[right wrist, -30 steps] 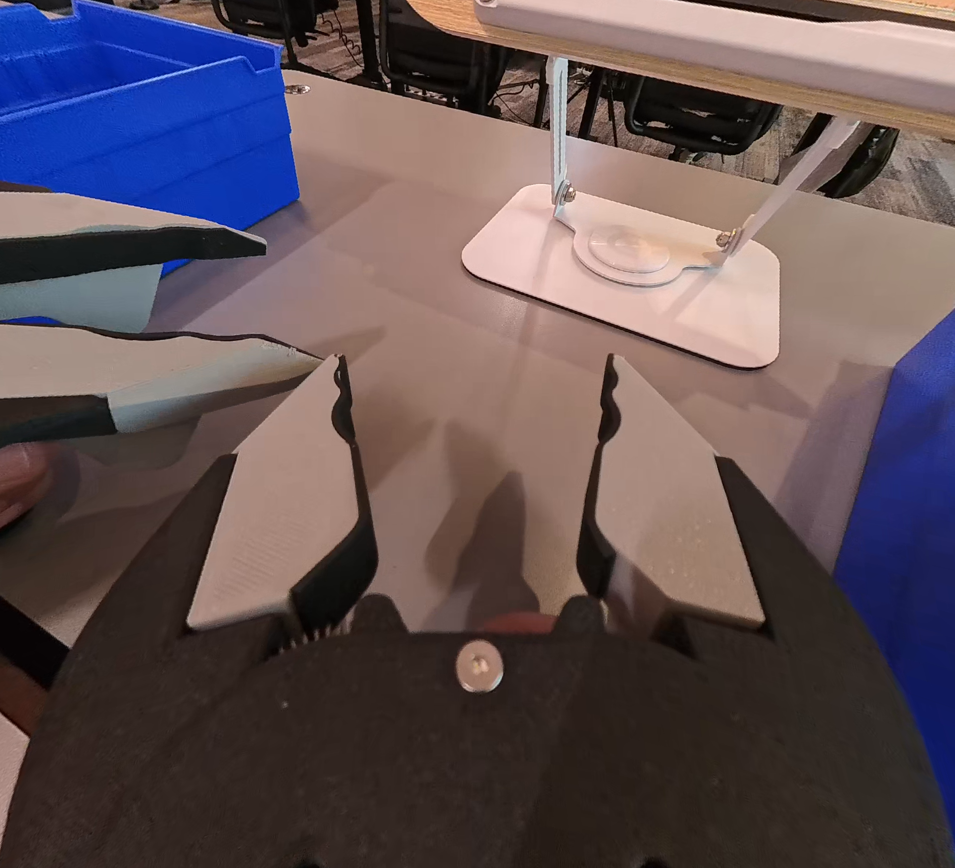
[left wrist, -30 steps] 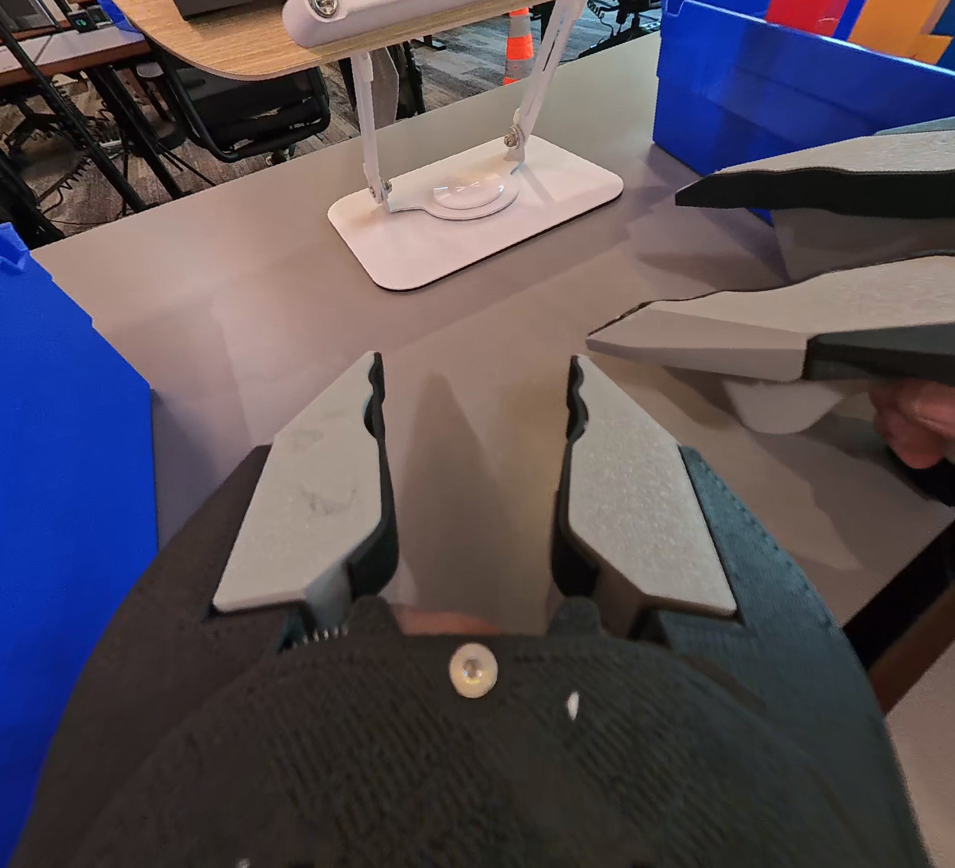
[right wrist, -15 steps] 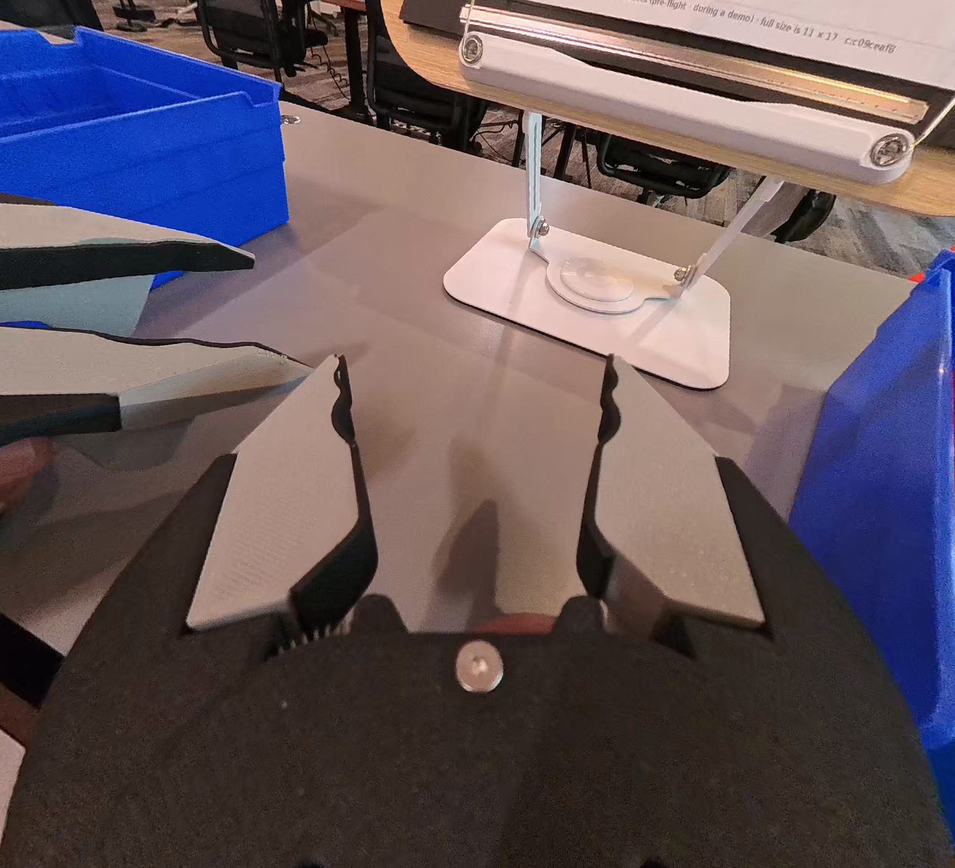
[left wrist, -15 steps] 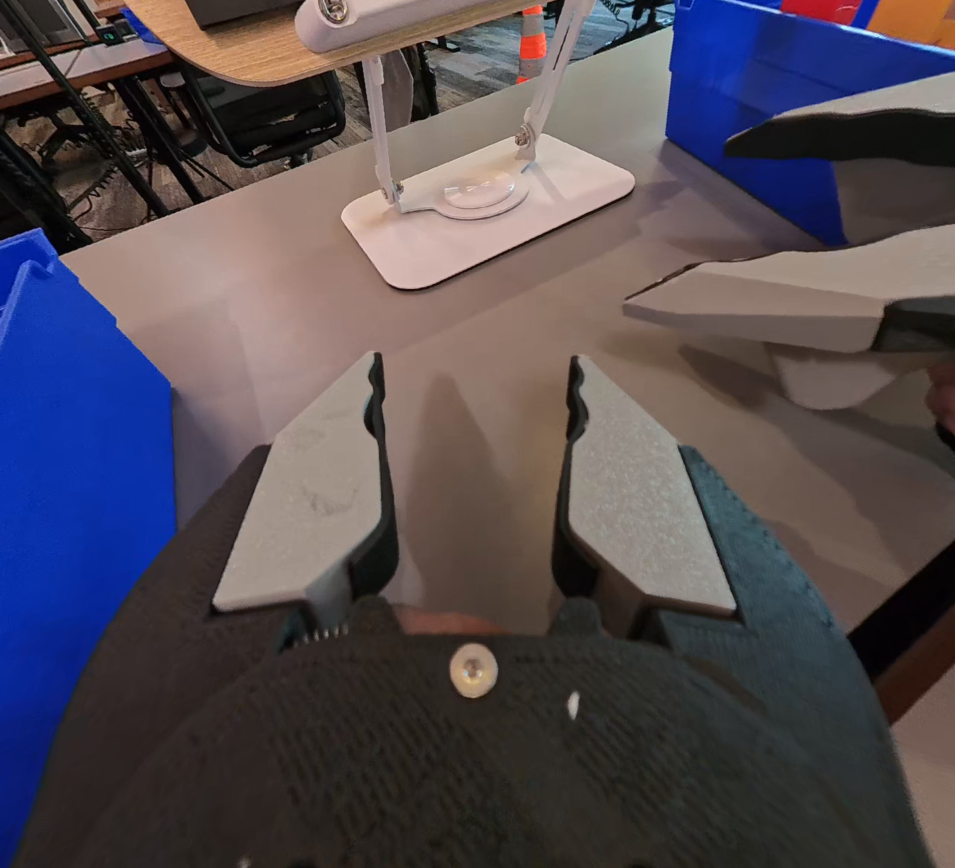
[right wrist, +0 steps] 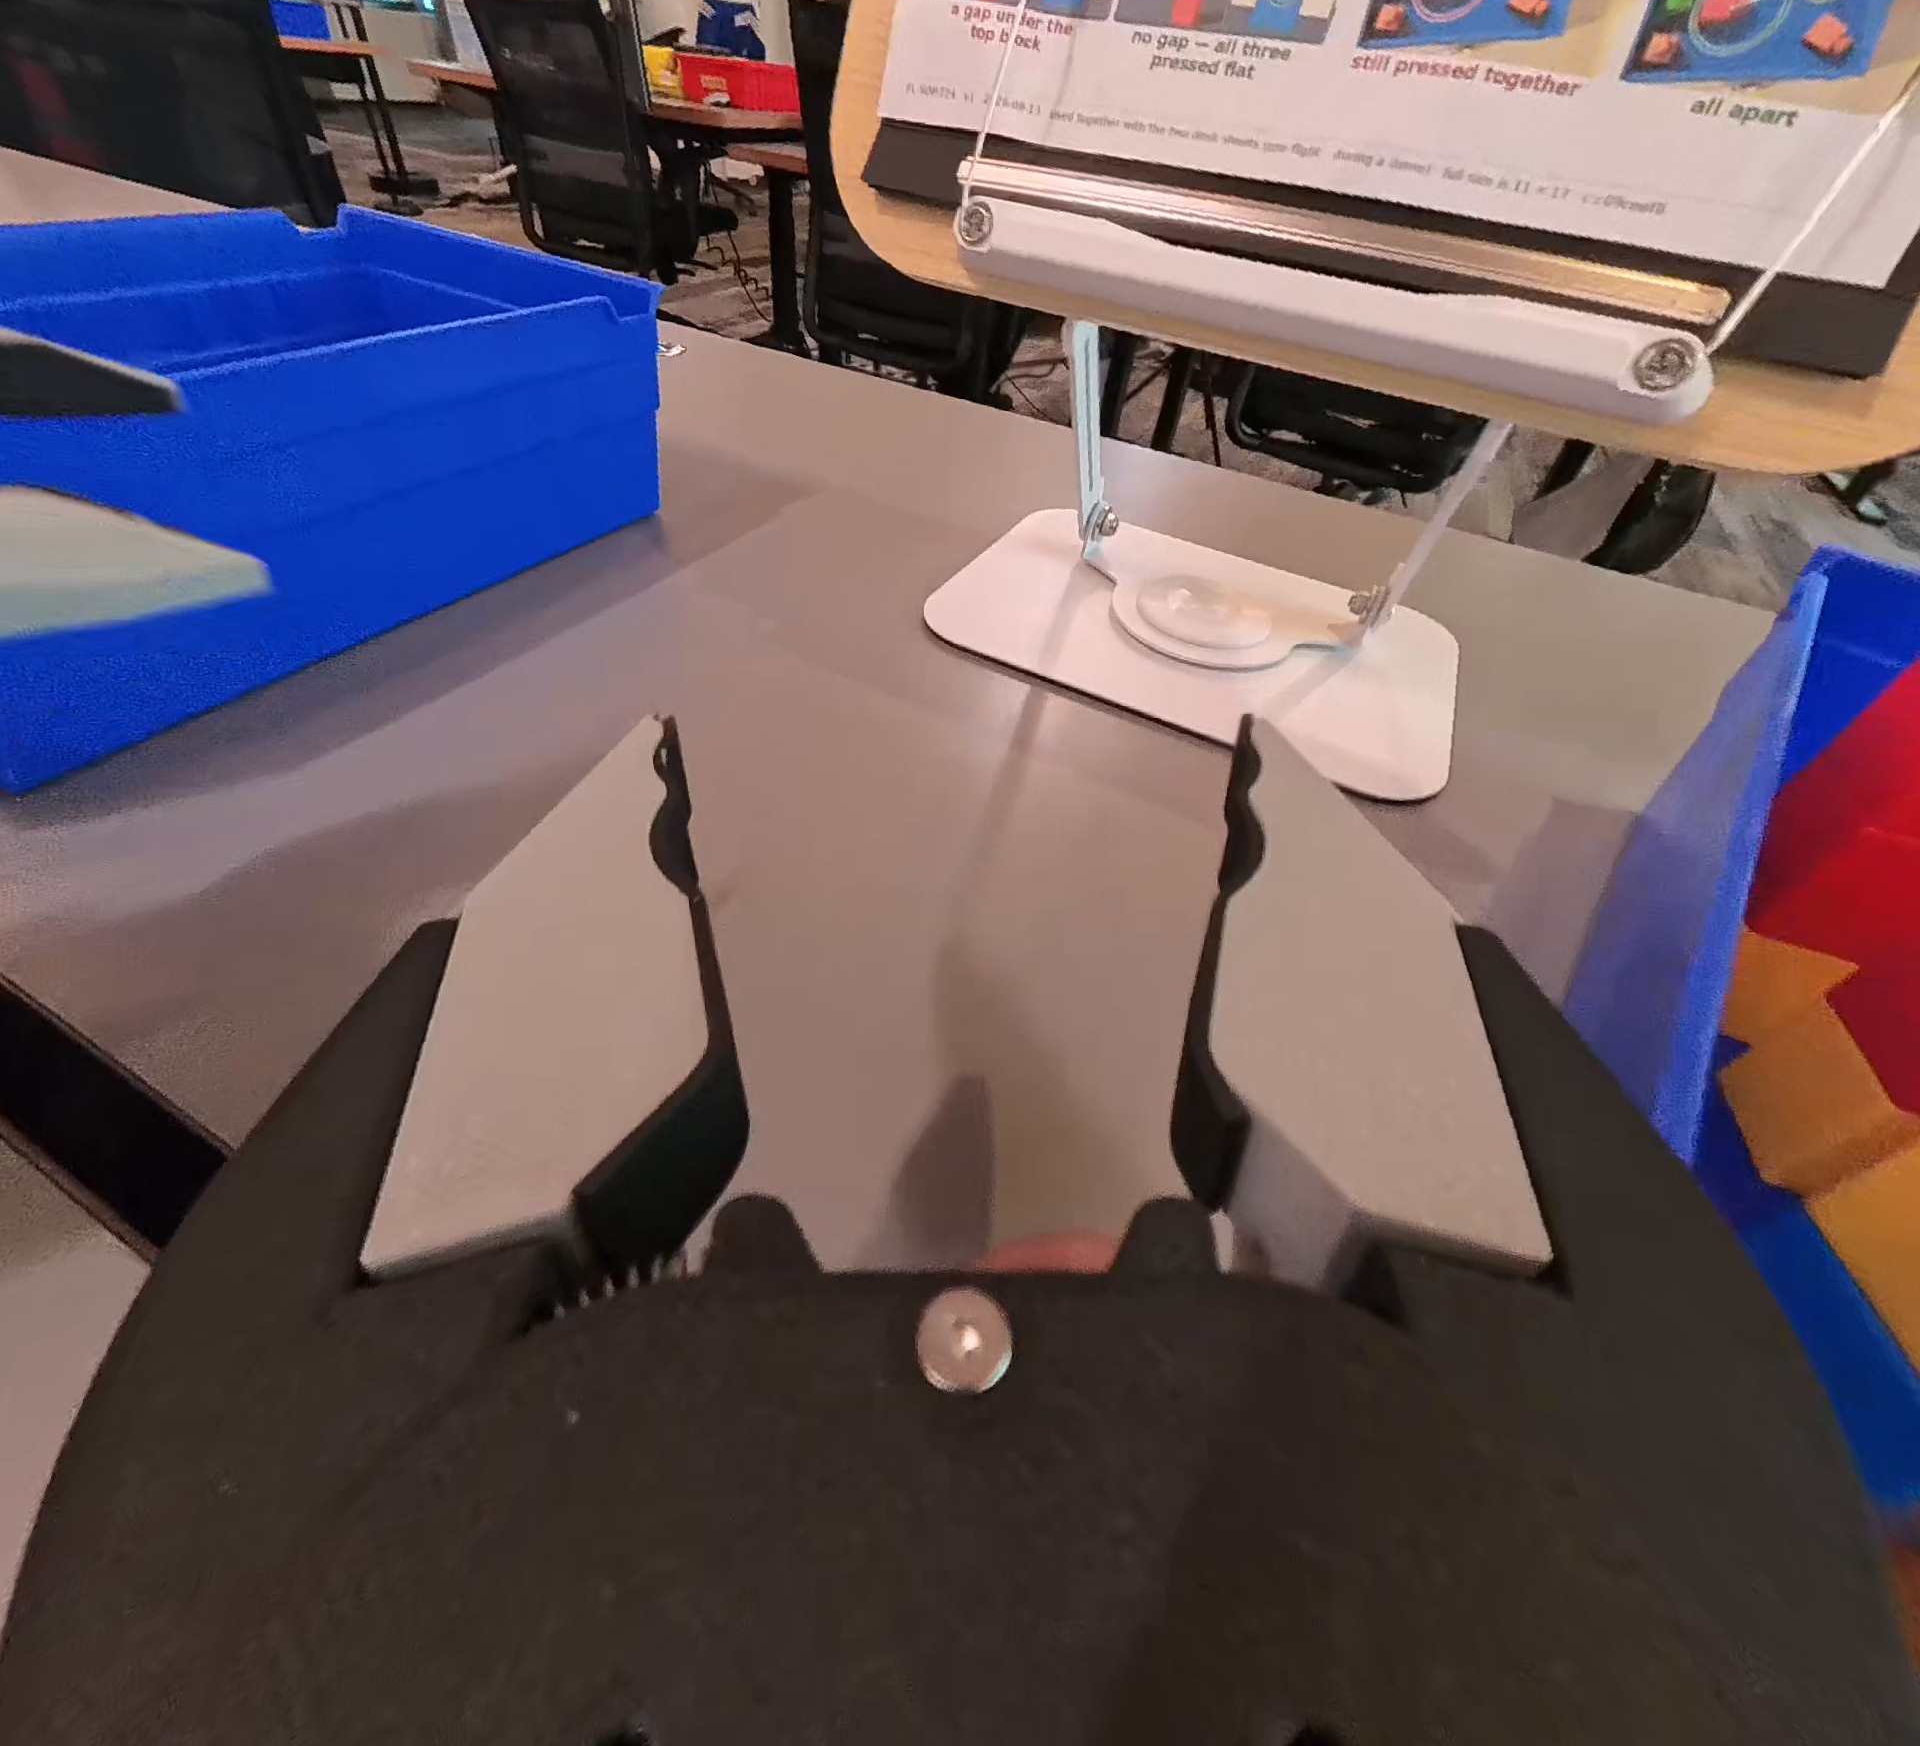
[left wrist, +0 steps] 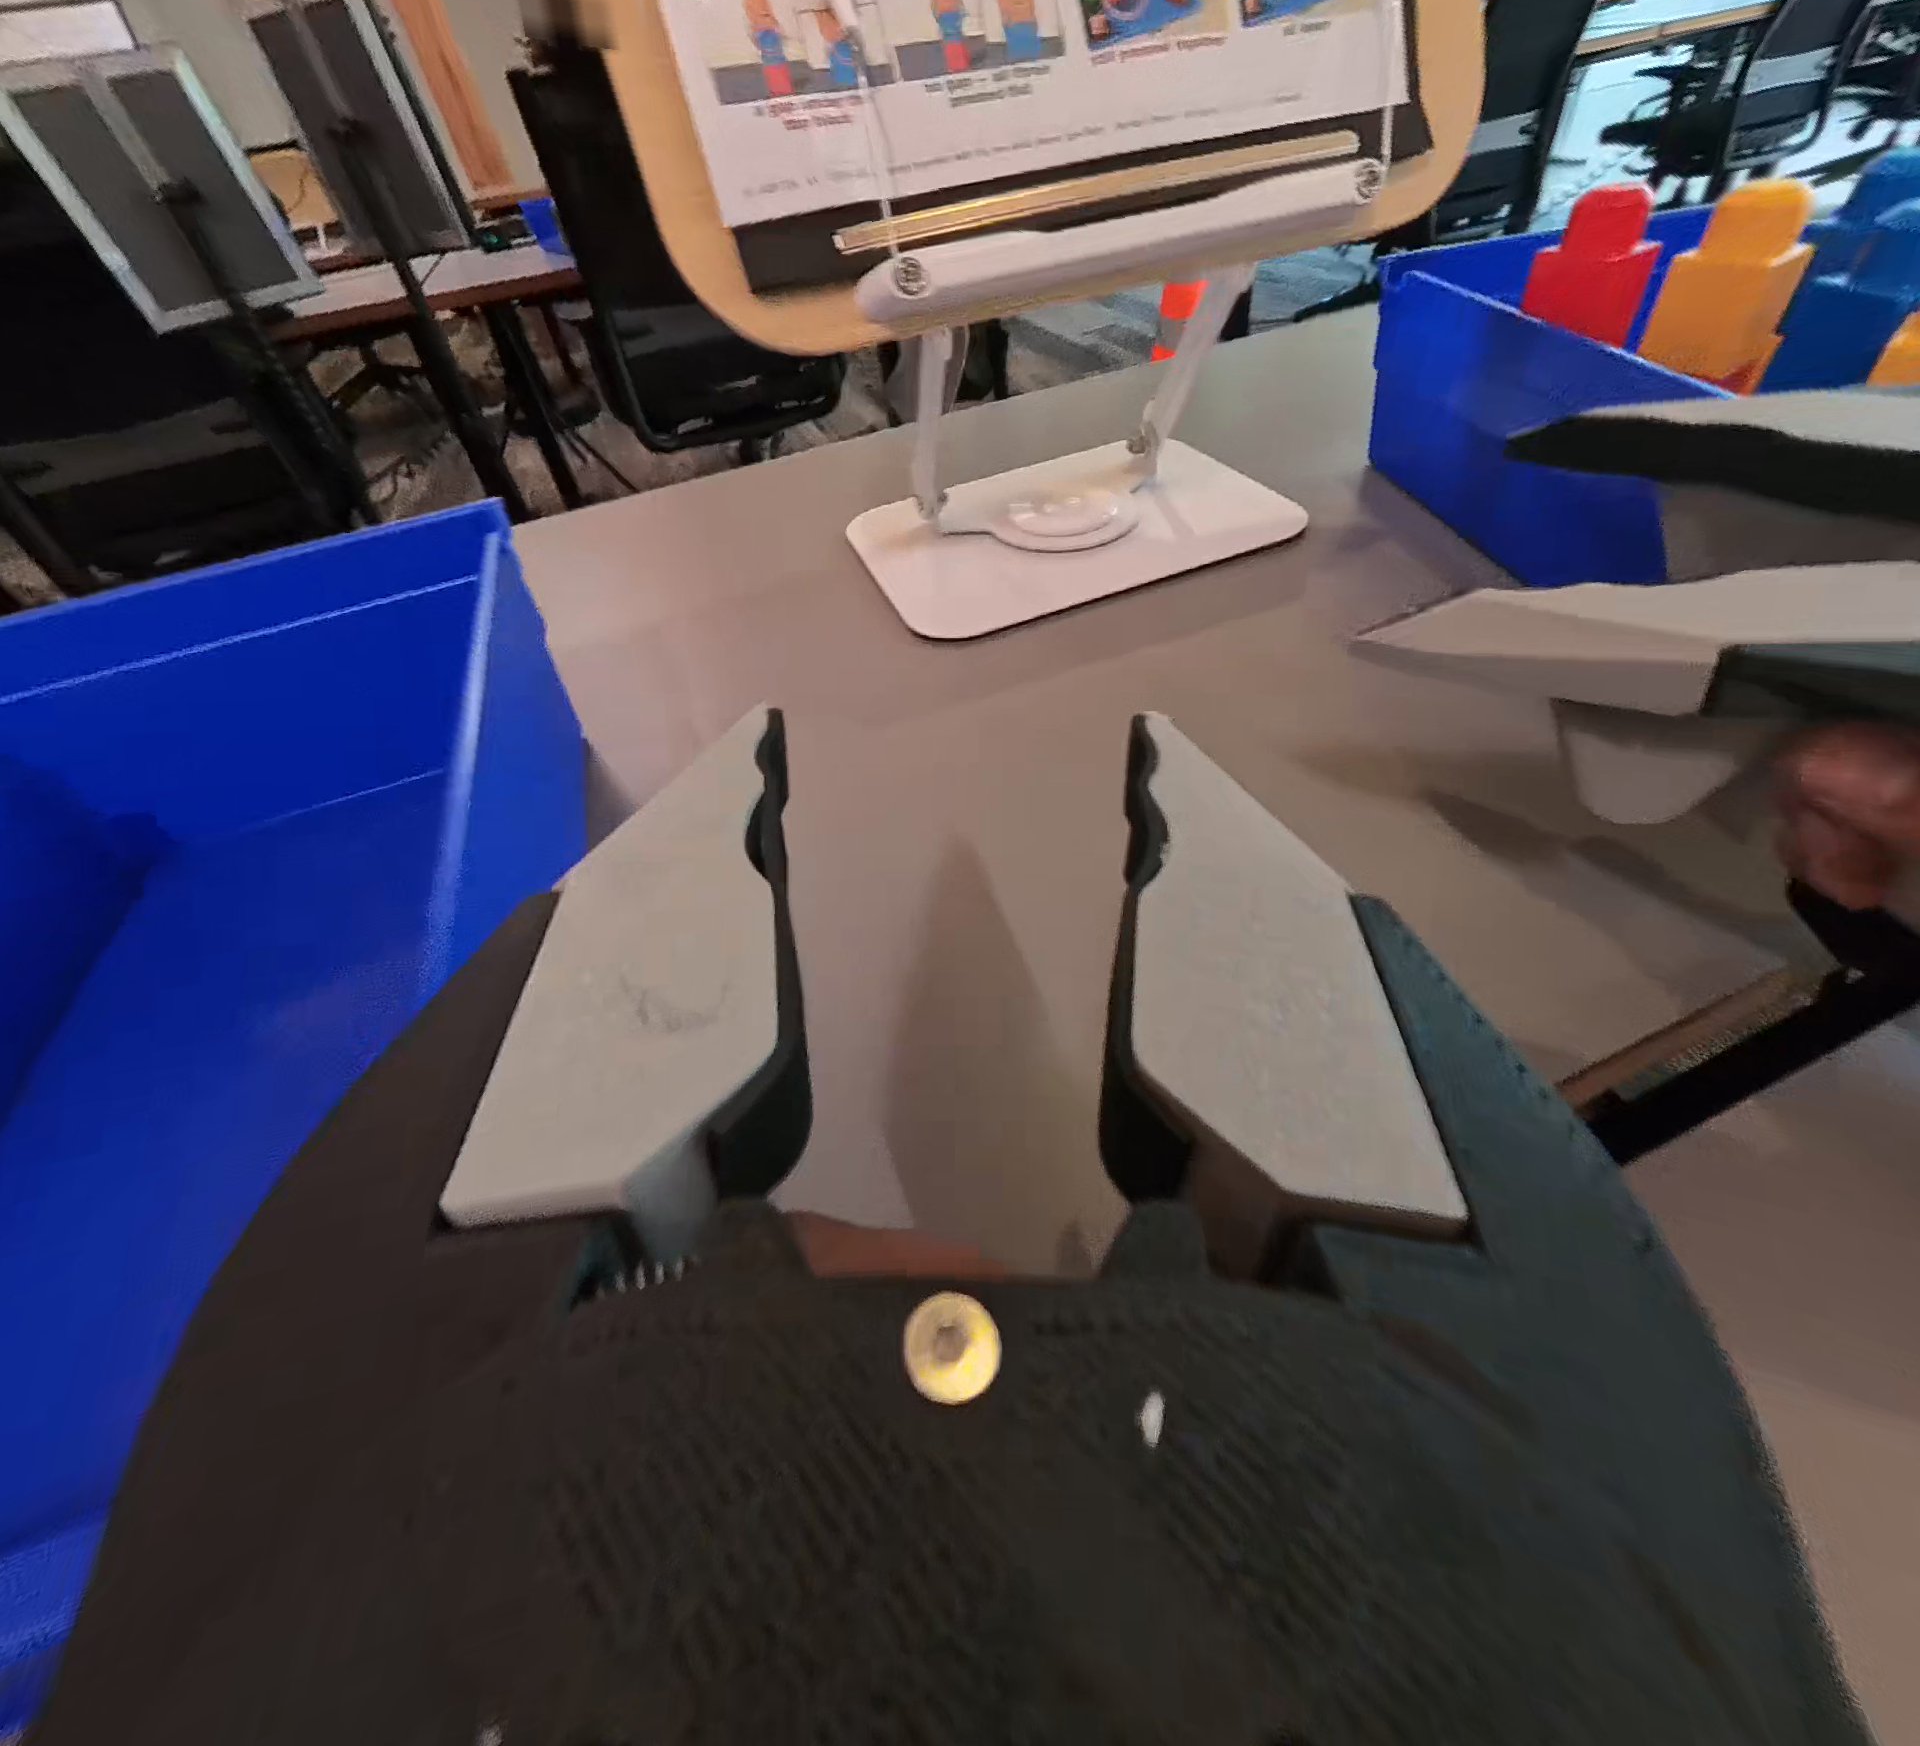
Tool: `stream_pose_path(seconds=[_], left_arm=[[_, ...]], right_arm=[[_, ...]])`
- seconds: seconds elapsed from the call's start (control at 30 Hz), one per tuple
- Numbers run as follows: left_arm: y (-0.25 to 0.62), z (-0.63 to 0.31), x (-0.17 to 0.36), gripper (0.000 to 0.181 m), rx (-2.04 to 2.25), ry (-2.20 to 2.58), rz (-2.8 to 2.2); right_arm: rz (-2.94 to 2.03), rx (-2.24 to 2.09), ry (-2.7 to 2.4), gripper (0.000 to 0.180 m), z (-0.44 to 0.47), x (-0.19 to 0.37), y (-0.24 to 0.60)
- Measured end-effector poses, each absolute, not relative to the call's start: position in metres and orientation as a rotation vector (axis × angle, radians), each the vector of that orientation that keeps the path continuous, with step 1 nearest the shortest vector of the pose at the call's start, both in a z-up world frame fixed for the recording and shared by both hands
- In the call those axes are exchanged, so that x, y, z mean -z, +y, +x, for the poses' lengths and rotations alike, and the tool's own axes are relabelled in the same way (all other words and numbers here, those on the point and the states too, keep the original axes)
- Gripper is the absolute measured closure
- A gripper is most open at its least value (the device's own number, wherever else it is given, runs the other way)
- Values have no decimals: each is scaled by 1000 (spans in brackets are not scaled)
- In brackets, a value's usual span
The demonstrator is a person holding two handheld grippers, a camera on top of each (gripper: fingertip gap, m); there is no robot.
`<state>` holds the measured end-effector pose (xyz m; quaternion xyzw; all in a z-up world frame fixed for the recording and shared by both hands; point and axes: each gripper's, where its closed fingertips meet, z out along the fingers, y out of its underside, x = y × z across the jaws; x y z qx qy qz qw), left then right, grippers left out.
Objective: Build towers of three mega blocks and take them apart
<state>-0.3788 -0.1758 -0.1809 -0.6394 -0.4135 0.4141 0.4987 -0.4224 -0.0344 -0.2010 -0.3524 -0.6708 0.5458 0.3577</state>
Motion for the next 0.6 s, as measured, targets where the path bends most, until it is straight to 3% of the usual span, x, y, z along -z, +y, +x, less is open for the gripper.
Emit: stream_pose_path(seconds=[0.23, 0.6], left_arm=[[-222, -352, 152, 104, -1047, -1084, -1565], [-261, -357, 187, 89, -989, -1254, -1702]], right_arm=[[-885, -1429, -1708, 78, -404, 196, -29], [-876, -1413, -1704, 79, -397, 197, -27]])
